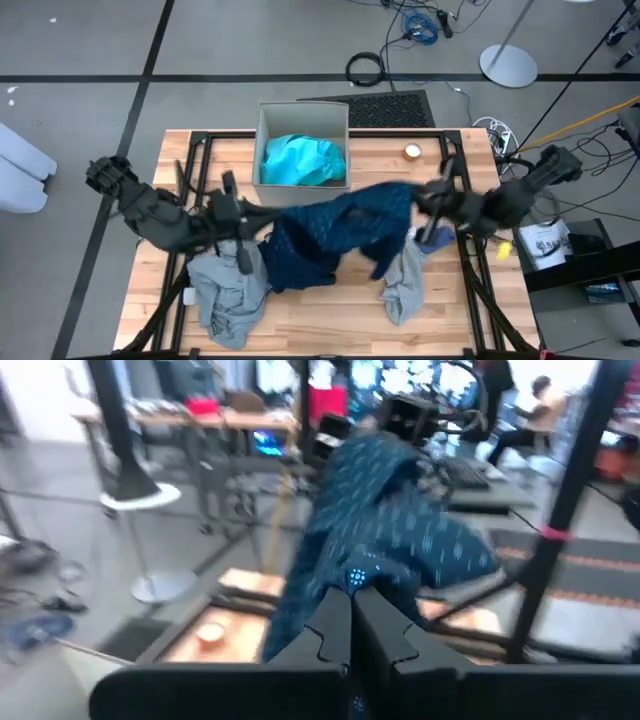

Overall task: Sort clothes
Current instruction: Put the dark blue polo shirt into the white laundry organizer

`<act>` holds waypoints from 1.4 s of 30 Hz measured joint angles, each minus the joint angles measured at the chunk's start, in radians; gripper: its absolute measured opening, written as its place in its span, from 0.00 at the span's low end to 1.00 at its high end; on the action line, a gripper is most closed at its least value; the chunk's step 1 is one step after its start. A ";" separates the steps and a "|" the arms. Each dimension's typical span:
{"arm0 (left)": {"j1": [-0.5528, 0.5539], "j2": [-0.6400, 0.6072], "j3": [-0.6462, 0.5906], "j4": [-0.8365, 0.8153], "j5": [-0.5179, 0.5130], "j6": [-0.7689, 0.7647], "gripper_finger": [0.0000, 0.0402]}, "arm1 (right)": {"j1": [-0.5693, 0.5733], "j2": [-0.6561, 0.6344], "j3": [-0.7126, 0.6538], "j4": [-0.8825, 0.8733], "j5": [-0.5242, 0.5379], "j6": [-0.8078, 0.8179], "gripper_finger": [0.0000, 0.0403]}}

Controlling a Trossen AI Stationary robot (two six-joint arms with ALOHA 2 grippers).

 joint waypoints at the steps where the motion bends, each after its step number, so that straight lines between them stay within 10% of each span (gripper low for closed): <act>1: 0.001 -0.012 0.000 0.014 -0.021 0.032 0.00 | -0.001 -0.021 0.018 -0.014 -0.008 -0.018 0.00; 9: 0.058 -0.134 0.000 0.186 -0.082 0.266 0.00 | -0.041 -0.019 0.267 -0.223 -0.142 -0.110 0.00; 16: 0.078 -0.175 0.000 0.228 0.126 0.292 0.00 | -0.072 0.093 0.475 -0.561 -0.181 0.118 0.00; 24: -0.017 -0.032 -0.001 0.141 0.169 0.163 0.00 | 0.021 0.152 0.480 -0.847 -0.179 0.503 0.00; 32: -0.123 0.074 0.086 0.195 0.095 0.271 0.00 | 0.170 0.151 0.481 -0.780 -0.015 0.415 0.00; 42: -0.031 0.069 0.063 -0.182 0.010 -0.037 0.00 | 0.030 0.150 0.354 -1.234 -0.029 0.858 0.00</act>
